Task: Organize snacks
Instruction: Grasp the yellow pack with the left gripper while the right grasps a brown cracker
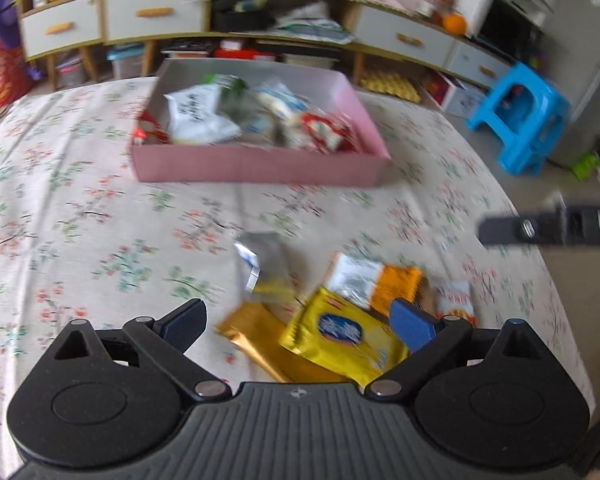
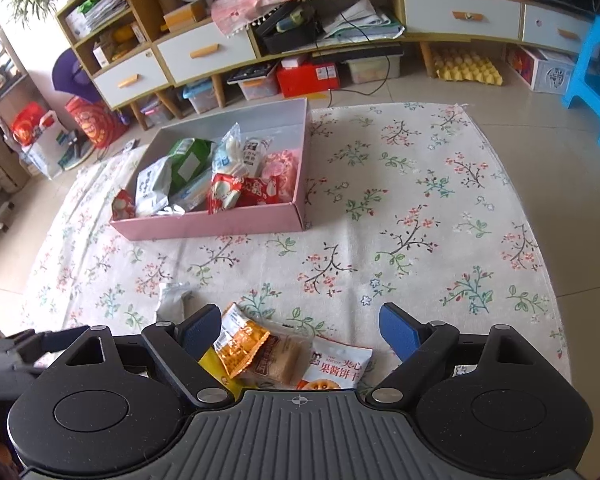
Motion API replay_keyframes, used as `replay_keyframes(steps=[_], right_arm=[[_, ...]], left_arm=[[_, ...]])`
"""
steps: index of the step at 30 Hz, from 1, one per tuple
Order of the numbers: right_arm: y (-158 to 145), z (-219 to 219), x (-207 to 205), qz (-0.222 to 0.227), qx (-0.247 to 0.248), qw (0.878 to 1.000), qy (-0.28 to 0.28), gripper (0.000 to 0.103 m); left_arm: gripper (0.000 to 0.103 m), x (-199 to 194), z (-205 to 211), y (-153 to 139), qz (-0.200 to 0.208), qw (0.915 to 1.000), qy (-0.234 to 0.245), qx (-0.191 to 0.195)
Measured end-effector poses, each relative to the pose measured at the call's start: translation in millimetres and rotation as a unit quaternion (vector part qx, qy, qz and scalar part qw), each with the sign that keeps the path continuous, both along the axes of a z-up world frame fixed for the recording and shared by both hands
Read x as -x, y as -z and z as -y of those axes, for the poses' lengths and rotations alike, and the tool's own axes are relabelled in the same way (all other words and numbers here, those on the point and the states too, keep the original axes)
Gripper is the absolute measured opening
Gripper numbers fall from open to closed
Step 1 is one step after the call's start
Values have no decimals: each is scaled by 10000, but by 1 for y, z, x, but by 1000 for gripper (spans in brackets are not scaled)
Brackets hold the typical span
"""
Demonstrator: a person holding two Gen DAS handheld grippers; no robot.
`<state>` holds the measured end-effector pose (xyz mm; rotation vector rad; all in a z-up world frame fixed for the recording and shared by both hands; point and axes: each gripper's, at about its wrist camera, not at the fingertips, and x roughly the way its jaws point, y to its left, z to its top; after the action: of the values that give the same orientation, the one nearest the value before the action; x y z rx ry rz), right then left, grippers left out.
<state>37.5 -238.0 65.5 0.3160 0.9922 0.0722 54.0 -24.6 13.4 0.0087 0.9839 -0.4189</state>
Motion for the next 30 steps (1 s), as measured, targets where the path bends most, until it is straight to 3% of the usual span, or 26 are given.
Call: replay_keyframes(steps=[8, 13, 14, 17, 30], right_arm=[[5, -8, -1, -77, 94, 9999, -101, 88], [9, -10, -3, -141, 168, 9997, -135, 88], [10, -9, -3, -146, 162, 9997, -127, 88], [10, -7, -3, -144, 159, 9997, -108, 88], [16, -16, -3, -142, 389, 9982, -423, 88]], left_arm=[[95, 13, 32, 28, 103, 9960, 812, -372], [75, 18, 39, 34, 360, 9913, 1059, -692], [68, 17, 37, 33, 341, 9921, 1035, -618], [66, 13, 31, 29, 203, 9948, 909, -408], [64, 1, 0, -11, 423, 9979, 427, 259]])
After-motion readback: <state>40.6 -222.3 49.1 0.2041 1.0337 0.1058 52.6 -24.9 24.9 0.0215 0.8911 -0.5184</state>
